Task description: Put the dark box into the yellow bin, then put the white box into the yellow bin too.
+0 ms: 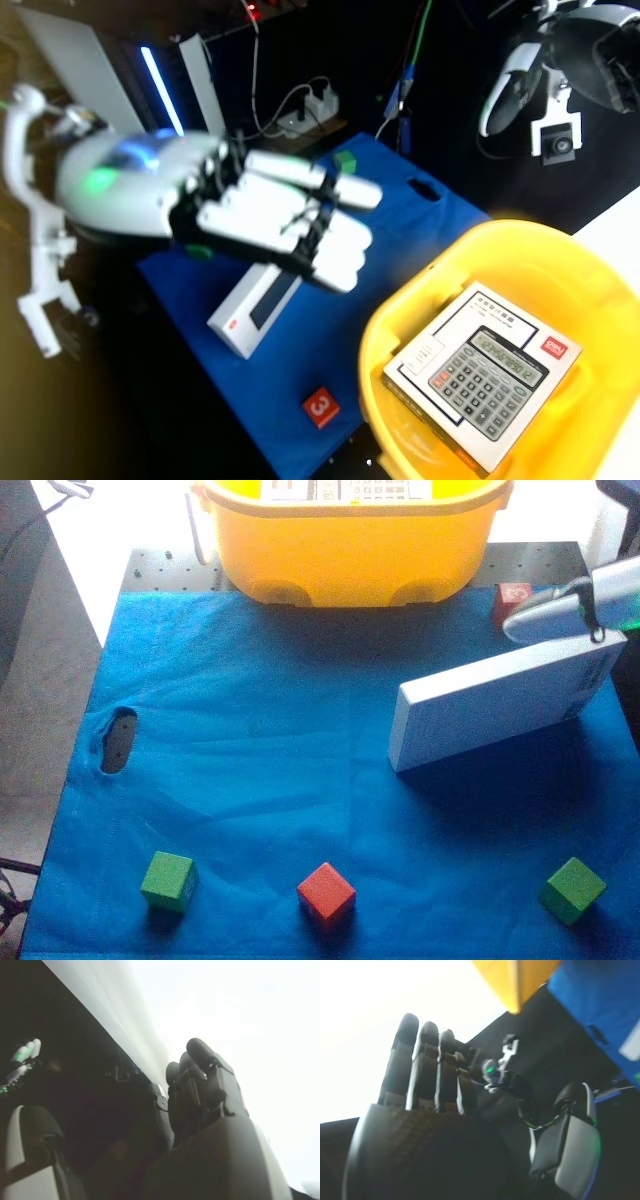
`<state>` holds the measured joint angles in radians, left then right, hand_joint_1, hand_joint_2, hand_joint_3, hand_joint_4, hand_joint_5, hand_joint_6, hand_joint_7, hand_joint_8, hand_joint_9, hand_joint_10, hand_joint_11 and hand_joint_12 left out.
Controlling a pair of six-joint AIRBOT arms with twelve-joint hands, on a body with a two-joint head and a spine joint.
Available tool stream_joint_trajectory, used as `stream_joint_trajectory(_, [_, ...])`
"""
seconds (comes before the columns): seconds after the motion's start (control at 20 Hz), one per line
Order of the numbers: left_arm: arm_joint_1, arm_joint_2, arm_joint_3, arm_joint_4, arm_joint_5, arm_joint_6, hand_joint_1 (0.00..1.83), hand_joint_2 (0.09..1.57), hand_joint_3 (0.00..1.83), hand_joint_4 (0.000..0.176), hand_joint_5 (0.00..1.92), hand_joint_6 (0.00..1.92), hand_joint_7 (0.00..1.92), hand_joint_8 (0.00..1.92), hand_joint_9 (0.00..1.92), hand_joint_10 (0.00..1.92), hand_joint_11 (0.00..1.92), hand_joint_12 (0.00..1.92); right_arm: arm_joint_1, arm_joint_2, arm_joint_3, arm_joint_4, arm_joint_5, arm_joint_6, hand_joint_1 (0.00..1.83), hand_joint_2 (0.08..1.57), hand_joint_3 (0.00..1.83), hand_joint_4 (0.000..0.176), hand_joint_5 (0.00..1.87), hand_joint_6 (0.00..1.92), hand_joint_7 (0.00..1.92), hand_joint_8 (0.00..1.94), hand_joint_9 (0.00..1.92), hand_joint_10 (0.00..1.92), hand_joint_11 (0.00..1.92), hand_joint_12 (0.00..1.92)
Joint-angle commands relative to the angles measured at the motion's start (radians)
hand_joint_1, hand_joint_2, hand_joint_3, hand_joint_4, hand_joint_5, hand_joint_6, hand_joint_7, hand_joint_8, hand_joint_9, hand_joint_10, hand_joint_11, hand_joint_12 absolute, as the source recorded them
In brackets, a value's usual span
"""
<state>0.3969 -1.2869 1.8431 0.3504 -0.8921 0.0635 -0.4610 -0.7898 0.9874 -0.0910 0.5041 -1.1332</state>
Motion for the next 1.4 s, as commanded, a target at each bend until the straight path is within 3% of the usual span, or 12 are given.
stream_joint_trajectory(0.0, [-0.006, 0.009, 0.0, -0.057, -0.088, -0.001, 1.01, 0.79, 0.0, 0.175, 0.33, 0.01, 0.15, 0.0, 0.04, 0.0, 0.0, 0.43, 0.004, 0.002, -0.006, 0.011, 0.122, 0.0, 0.42, 0.75, 0.0, 0.004, 0.16, 0.02, 0.37, 0.01, 0.37, 0.01, 0.24, 0.35])
stream_joint_trajectory(0.05, [-0.005, 0.012, -0.003, -0.057, -0.087, -0.001, 1.02, 0.82, 0.0, 0.163, 0.35, 0.01, 0.17, 0.0, 0.05, 0.0, 0.0, 0.19, -0.007, 0.006, -0.012, 0.011, 0.122, 0.0, 0.45, 0.74, 0.0, 0.0, 0.2, 0.0, 0.37, 0.0, 0.36, 0.0, 0.22, 0.3])
stream_joint_trajectory(0.1, [-0.002, 0.014, -0.005, -0.057, -0.086, 0.001, 0.97, 0.78, 0.01, 0.102, 0.31, 0.0, 0.2, 0.0, 0.12, 0.01, 0.0, 0.43, -0.021, 0.011, -0.02, 0.011, 0.122, 0.0, 0.47, 0.74, 0.0, 0.0, 0.24, 0.0, 0.36, 0.0, 0.33, 0.0, 0.23, 0.23])
stream_joint_trajectory(0.2, [0.006, 0.014, -0.006, -0.06, -0.083, 0.003, 0.97, 0.75, 0.0, 0.042, 0.34, 0.01, 0.3, 0.01, 0.29, 0.03, 0.0, 0.89, -0.064, 0.012, -0.03, 0.011, 0.12, 0.0, 0.46, 0.77, 0.0, 0.0, 0.31, 0.0, 0.38, 0.0, 0.35, 0.0, 0.28, 0.19])
stream_joint_trajectory(0.35, [0.015, 0.014, -0.007, -0.067, -0.083, 0.004, 0.95, 0.75, 0.0, 0.013, 0.39, 0.01, 0.39, 0.01, 0.31, 0.01, 0.0, 0.82, -0.103, -0.002, -0.03, 0.017, 0.118, 0.0, 0.38, 0.8, 0.0, 0.0, 0.45, 0.01, 0.46, 0.0, 0.41, 0.0, 0.36, 0.16])
stream_joint_trajectory(0.55, [0.024, 0.016, -0.012, -0.075, -0.091, 0.003, 0.98, 0.75, 0.0, 0.074, 0.37, 0.0, 0.37, 0.0, 0.34, 0.01, 0.0, 0.87, -0.145, -0.023, -0.022, 0.026, 0.115, 0.0, 0.48, 0.82, 0.0, 0.0, 0.55, 0.01, 0.56, 0.01, 0.48, 0.01, 0.37, 0.17])
stream_joint_trajectory(0.85, [0.038, 0.021, -0.02, -0.087, -0.097, 0.003, 0.99, 0.77, 0.0, 0.058, 0.38, 0.0, 0.39, 0.0, 0.33, 0.0, 0.0, 0.78, -0.168, -0.077, 0.014, 0.038, 0.107, 0.0, 1.0, 0.98, 0.0, 0.0, 1.0, 0.0, 1.09, 0.0, 1.09, 0.02, 0.75, 0.65])
stream_joint_trajectory(0.9, [0.04, 0.021, -0.021, -0.089, -0.098, 0.003, 1.0, 0.76, 0.0, 0.067, 0.39, 0.0, 0.39, 0.0, 0.34, 0.01, 0.0, 0.82, -0.168, -0.081, 0.017, 0.038, 0.101, 0.0, 1.14, 1.03, 0.0, 0.0, 1.13, 0.53, 1.15, 0.0, 1.15, 0.02, 0.72, 0.86])
stream_joint_trajectory(1.0, [0.044, 0.021, -0.023, -0.092, -0.1, 0.003, 1.01, 0.75, 0.0, 0.101, 0.36, 0.0, 0.38, 0.0, 0.34, 0.0, 0.0, 0.76, -0.17, -0.088, 0.024, 0.045, 0.094, 0.0, 1.29, 1.02, 0.0, 0.0, 1.19, 0.43, 1.24, 0.72, 1.41, 0.13, 0.94, 1.29])
stream_joint_trajectory(1.1, [0.051, 0.022, -0.024, -0.099, -0.103, 0.003, 1.01, 0.75, 0.0, 0.109, 0.36, 0.0, 0.4, 0.01, 0.33, 0.0, 0.0, 0.66, -0.171, -0.096, 0.029, 0.052, 0.094, 0.0, 1.29, 1.03, 0.0, 0.0, 1.27, 0.27, 1.18, 0.87, 1.24, 0.58, 0.93, 1.39])
stream_joint_trajectory(1.2, [0.058, 0.023, -0.025, -0.106, -0.105, 0.003, 0.99, 0.76, 0.0, 0.088, 0.37, 0.0, 0.42, 0.0, 0.35, 0.01, 0.02, 0.7, -0.173, -0.105, 0.036, 0.057, 0.094, 0.0, 1.29, 1.03, 0.01, 0.0, 1.2, 0.41, 1.17, 0.89, 1.12, 0.86, 0.88, 1.43])
stream_joint_trajectory(1.35, [0.065, 0.026, -0.026, -0.109, -0.105, 0.003, 0.99, 0.76, 0.0, 0.076, 0.36, 0.0, 0.41, 0.0, 0.36, 0.01, 0.02, 0.7, -0.172, -0.108, 0.04, 0.063, 0.095, 0.0, 1.18, 1.05, 0.0, 0.0, 1.13, 0.72, 0.98, 1.35, 1.0, 1.76, 1.02, 1.9])
